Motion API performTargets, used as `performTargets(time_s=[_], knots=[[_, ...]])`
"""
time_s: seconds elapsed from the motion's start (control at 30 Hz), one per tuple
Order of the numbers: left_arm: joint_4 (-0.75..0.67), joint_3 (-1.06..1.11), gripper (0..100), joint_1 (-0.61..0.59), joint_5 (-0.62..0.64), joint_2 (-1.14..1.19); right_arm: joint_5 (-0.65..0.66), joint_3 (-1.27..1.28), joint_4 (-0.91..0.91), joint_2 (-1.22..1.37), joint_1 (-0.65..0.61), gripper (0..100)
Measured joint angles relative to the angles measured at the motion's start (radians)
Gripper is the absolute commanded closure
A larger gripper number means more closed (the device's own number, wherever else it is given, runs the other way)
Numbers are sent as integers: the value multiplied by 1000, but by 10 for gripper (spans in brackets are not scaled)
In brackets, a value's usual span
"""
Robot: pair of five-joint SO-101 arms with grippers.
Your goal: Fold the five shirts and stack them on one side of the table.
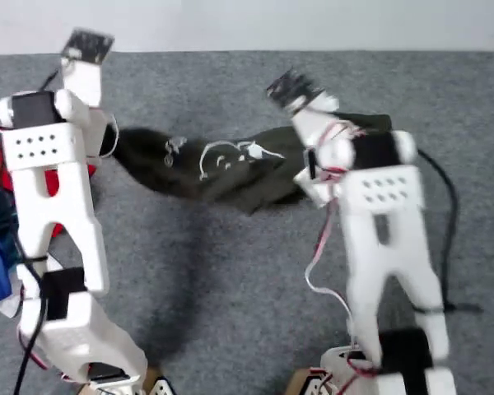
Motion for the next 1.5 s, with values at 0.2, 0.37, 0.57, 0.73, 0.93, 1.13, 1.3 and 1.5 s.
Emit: performTargets(time_s=[0.2, 0.37, 0.57, 0.73, 0.93, 1.13, 1.3, 1.5], knots=[[3, -89, 995, 106, 0, -146, 2, -215, 0, -114, 71, 988], [5, -196, 995, 121, 0, -218, 2, -407, 2, -138, 184, 988], [5, -296, 995, 121, 0, -239, 12, -519, 2, -178, 301, 988], [5, -400, 995, 121, 0, -239, 37, -528, 2, -226, 350, 988], [5, -571, 995, 104, -20, -245, 49, -528, -58, -298, 391, 988], [5, -620, 995, 40, -140, -247, 49, -528, -138, -331, 410, 988], [5, -546, 995, 0, -199, -267, 49, -528, -129, -330, 408, 988], [5, -219, 995, -2, -305, -396, 49, -489, -23, -270, 307, 988]])
